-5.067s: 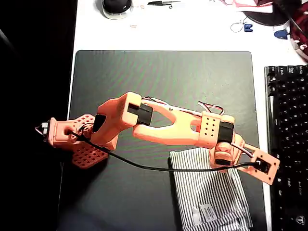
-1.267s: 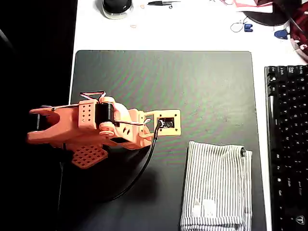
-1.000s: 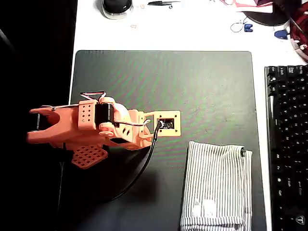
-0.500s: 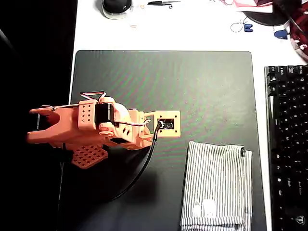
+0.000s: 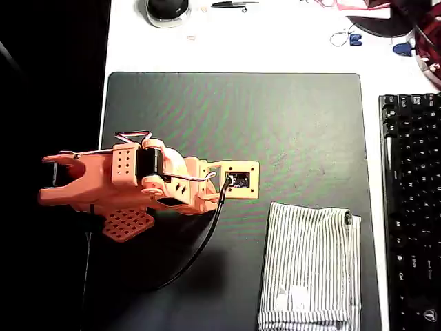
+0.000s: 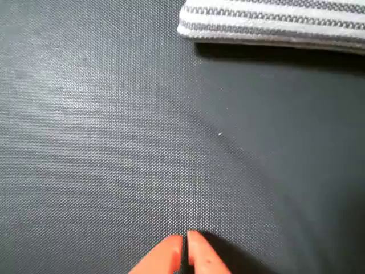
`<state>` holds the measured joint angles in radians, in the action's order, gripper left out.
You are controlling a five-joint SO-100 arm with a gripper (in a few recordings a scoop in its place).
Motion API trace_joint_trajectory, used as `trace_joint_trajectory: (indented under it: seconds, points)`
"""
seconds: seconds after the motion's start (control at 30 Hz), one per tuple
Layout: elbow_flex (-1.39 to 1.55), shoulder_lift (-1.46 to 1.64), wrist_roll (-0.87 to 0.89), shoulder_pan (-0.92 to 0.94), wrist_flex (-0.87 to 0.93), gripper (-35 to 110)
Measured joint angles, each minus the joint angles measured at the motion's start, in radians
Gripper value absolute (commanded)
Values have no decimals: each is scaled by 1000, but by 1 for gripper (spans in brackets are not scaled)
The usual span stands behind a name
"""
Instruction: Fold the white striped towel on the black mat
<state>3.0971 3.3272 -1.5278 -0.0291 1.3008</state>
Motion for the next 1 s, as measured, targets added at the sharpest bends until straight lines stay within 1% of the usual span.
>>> trace_joint_trajectory:
  seconds: [1.0]
  points:
    - [0, 0, 26, 6, 0, 0]
